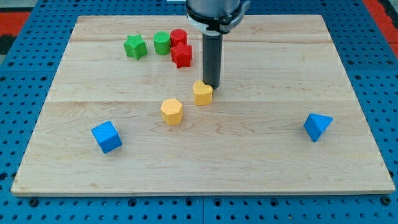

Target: Point your arm at the bottom of the triangle

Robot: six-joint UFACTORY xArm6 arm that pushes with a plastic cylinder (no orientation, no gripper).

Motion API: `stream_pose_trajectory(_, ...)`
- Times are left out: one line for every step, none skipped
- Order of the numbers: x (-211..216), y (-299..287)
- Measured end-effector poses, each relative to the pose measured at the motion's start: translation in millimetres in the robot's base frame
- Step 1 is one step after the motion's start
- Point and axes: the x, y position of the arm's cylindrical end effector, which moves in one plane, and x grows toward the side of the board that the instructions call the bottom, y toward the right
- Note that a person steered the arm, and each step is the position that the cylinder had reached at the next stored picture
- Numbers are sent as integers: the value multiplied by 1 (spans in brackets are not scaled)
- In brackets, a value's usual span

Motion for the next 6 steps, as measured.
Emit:
stream_pose_trajectory(35, -25)
stream_pose_trajectory(64, -71)
stream_pose_trajectory(73, -81)
stream_pose_trajectory(76, -2)
stream_pose_trajectory(131, 48)
stream_pose_trajectory(155, 125)
